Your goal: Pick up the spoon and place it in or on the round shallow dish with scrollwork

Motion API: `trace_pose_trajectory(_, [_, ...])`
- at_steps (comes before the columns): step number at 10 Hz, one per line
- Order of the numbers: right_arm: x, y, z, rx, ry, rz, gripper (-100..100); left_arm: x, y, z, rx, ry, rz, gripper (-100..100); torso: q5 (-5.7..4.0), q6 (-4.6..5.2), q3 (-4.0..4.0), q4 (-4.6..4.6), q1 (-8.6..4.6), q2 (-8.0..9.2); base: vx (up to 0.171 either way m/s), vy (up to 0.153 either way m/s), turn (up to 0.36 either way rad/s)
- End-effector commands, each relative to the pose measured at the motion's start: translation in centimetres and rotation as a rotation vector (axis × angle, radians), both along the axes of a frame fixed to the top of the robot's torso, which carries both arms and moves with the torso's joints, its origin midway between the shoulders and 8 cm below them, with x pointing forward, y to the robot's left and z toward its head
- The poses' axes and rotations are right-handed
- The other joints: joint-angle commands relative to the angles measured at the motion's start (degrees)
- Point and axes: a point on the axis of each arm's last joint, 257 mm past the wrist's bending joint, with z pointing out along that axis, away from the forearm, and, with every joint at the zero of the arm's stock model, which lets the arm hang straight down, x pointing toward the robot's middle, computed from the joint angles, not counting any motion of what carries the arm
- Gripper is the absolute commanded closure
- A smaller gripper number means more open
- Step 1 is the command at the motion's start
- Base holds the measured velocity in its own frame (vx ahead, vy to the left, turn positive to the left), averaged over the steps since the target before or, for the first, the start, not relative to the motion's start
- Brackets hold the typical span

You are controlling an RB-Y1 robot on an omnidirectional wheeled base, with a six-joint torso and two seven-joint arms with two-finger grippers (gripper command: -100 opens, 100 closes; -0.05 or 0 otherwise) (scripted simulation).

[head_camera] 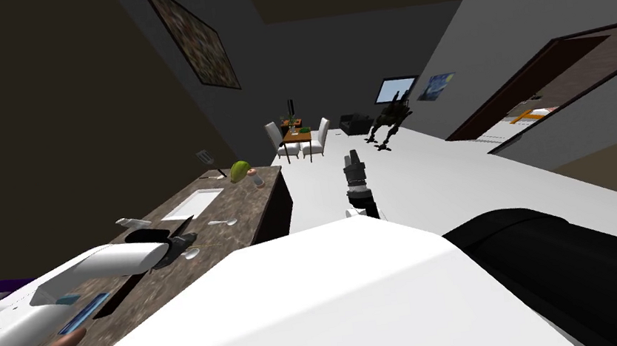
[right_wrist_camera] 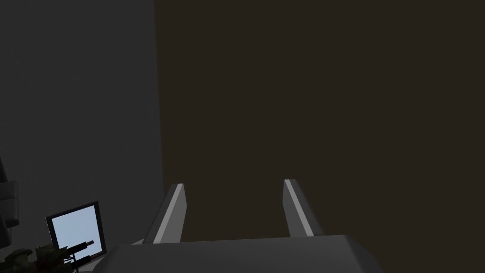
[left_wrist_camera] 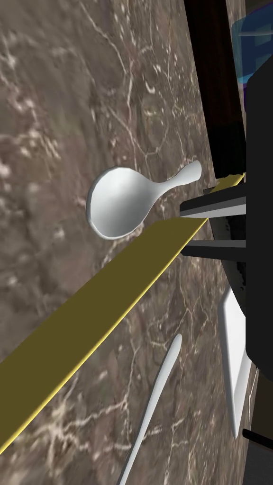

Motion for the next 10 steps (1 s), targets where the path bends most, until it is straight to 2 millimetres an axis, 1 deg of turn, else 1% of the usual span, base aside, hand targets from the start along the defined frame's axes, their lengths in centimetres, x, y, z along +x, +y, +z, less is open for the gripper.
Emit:
trace_pose_trajectory(1, [0.0, 0.0, 0.0, 0.0, 0.0, 0.0, 0, 0.0, 0.0, 0.0, 0.0, 0.0, 0.0, 0, 0.0, 0.0, 0.0, 0.0, 0.0, 0.0, 0.0, 0.0, 0.0])
trace_pose_trajectory(2, [0.0, 0.0, 0.0, 0.0, 0.0, 0.0, 0, -0.3, 1.7, 0.6, 0.034, 0.005, 0.017, 100, 0.01, 0.01, -0.01, 0.0, 0.04, -0.02, -0.02, -0.027, -0.038])
trace_pose_trajectory(3, [0.0, 0.0, 0.0, 0.0, 0.0, 0.0, 0, -0.4, 2.5, 1.0, 0.048, 0.006, 0.026, 100, -0.06, 0.0, 0.01, 0.02, 0.01, 0.02, -0.034, -0.049, -0.04])
trace_pose_trajectory(4, [0.0, 0.0, 0.0, 0.0, 0.0, 0.0, 0, -0.7, 4.4, 1.8, 0.082, 0.006, 0.049, 100, -0.06, 0.01, 0.04, 0.02, -0.07, 0.07, -0.054, -0.045, -0.052])
trace_pose_trajectory(5, [0.0, 0.0, 0.0, 0.0, 0.0, 0.0, 0, -0.9, 5.4, 2.3, 0.101, 0.006, 0.063, 100, -0.12, -0.03, 0.1, 0.05, -0.05, 0.16, -0.06, -0.035, -0.037])
trace_pose_trajectory(6, [0.0, 0.0, 0.0, 0.0, 0.0, 0.0, 0, -0.9, 5.4, 2.3, 0.101, 0.006, 0.063, 100, -0.15, -0.05, 0.16, 0.08, -0.09, 0.26, -0.042, -0.026, -0.005])
trace_pose_trajectory(9, [0.0, 0.0, 0.0, 0.0, 0.0, 0.0, 0, -1.7, 8.7, 4.0, 0.16, 0.008, 0.111, 100, -0.14, -0.02, 0.15, 0.07, -0.07, 0.23, -0.043, -0.035, -0.031])
trace_pose_trajectory(10, [0.0, 0.0, 0.0, 0.0, 0.0, 0.0, 0, -2.5, 11.0, 5.2, 0.2, 0.014, 0.144, 100, -0.18, -0.01, 0.16, 0.08, -0.1, 0.25, -0.06, -0.062, -0.081])
